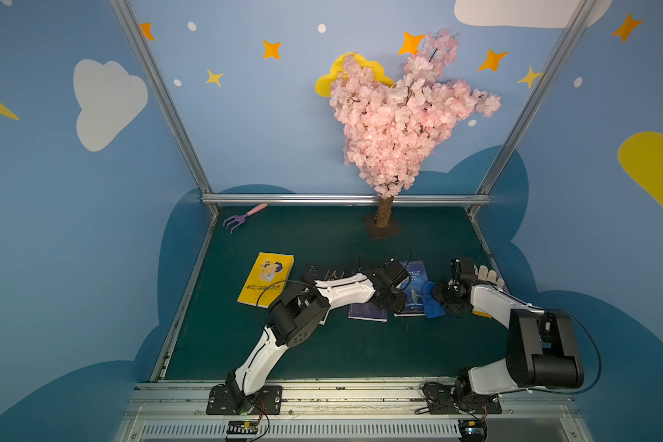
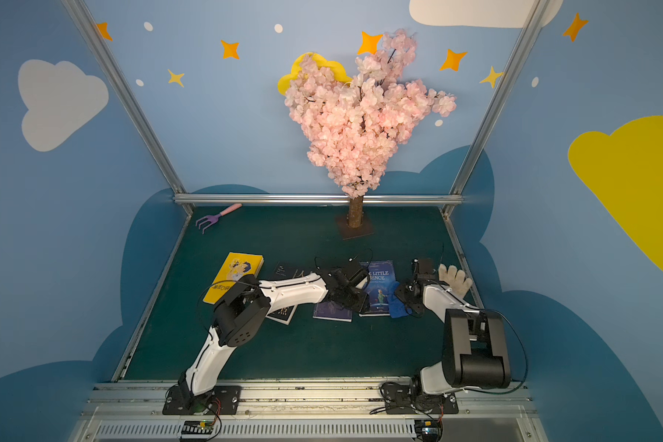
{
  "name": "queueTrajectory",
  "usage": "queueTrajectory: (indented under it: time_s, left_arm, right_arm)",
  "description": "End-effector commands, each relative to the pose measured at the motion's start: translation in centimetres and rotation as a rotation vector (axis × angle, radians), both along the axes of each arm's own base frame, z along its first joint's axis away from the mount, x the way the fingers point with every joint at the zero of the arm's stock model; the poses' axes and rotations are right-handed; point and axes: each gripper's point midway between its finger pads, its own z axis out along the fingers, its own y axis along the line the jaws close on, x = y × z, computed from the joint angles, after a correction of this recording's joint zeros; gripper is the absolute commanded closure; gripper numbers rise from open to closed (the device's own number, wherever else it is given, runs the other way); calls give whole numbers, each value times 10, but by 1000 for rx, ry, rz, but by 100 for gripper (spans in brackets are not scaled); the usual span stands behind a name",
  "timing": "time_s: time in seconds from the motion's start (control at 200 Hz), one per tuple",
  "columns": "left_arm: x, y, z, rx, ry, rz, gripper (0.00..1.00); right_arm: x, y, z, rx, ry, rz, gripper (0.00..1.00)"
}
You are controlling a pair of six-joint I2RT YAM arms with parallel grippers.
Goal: Wipe the cover of the book
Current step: Move the book to the center of the board.
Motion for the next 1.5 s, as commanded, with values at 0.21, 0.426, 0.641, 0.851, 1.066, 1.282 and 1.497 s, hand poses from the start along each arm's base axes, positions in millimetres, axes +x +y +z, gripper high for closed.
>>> queueTrajectory:
  time_s: [0.21, 0.426, 0.641, 0.851, 1.066, 1.282, 1.497]
  left_arm:
    - [4, 38, -21, 104, 7, 37, 51]
    - [6, 32, -25, 104, 10, 1, 53]
    - [5, 42, -36, 154, -26, -60, 58]
    - [-4, 54, -56, 201, -8, -98, 61]
    - [-12, 63, -77, 225, 8, -93, 62]
    - [-17, 62, -85, 264, -13, -112, 74]
    - [-17, 63, -81, 284, -32, -115, 76]
  right_arm:
    - [-35, 30, -5, 19, 76, 79, 100]
    - [-41, 27, 15, -125, 34, 120, 100]
    - [-40, 5, 50, -297, -85, 90, 100]
    - [-31, 5, 58, -333, -136, 131, 100]
    - [-17, 17, 61, -363, -153, 209, 100]
    - [-21, 35, 57, -313, 12, 307, 100]
    - [-39, 53, 37, -203, 152, 354, 100]
